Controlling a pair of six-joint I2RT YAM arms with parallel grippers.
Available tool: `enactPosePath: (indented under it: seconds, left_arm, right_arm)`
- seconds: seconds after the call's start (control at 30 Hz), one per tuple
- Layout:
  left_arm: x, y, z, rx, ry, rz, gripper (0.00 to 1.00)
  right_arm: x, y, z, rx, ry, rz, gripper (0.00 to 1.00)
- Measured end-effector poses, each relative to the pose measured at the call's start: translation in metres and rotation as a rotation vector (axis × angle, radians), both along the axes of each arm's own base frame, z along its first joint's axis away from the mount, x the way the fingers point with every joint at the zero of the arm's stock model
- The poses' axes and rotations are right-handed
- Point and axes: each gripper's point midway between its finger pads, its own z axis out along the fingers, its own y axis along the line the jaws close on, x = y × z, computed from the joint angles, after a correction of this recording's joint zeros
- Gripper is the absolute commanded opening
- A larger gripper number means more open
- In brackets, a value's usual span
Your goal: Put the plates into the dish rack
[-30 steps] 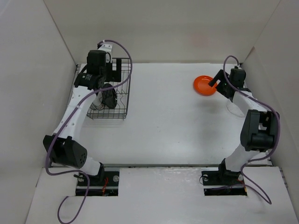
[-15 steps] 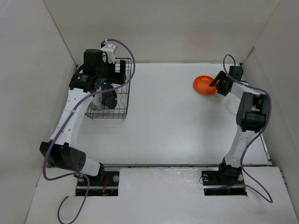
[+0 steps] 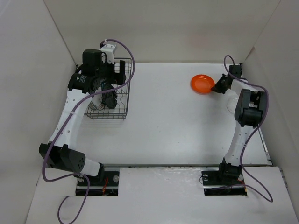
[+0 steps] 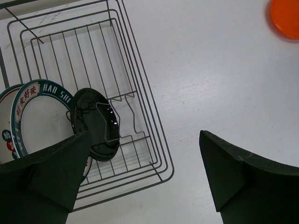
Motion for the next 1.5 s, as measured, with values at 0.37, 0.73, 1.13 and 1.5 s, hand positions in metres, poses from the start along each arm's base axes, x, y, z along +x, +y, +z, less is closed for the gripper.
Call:
enactPosePath:
  seconds: [0.37, 0.73, 1.13, 1.5]
  left_arm:
    - [-0.001, -0.001, -0.002, -0.002, 0.006, -0.006, 1.00]
    - [0.026, -0.058, -0.006, -0.086, 0.035, -0.212, 1.00]
    - [0.026, -0.099, -0.023, -0.177, 0.085, -0.380, 0.20]
    - [0.021, -0.103, -0.027, -0.175, 0.081, -0.441, 0.00]
  right_arm:
    - [-0.014, 0.030, 0.004, 0.161, -0.042, 0.046, 0.00]
    - [-0.063, 0.242, 0.190, 0.134, -0.583, 0.669, 0.00]
    - [-0.126, 0.330, 0.216, 0.282, -0.754, 0.932, 0.00]
    - [-0.124, 0.334, 0.228, 0.300, -0.793, 0.924, 0.00]
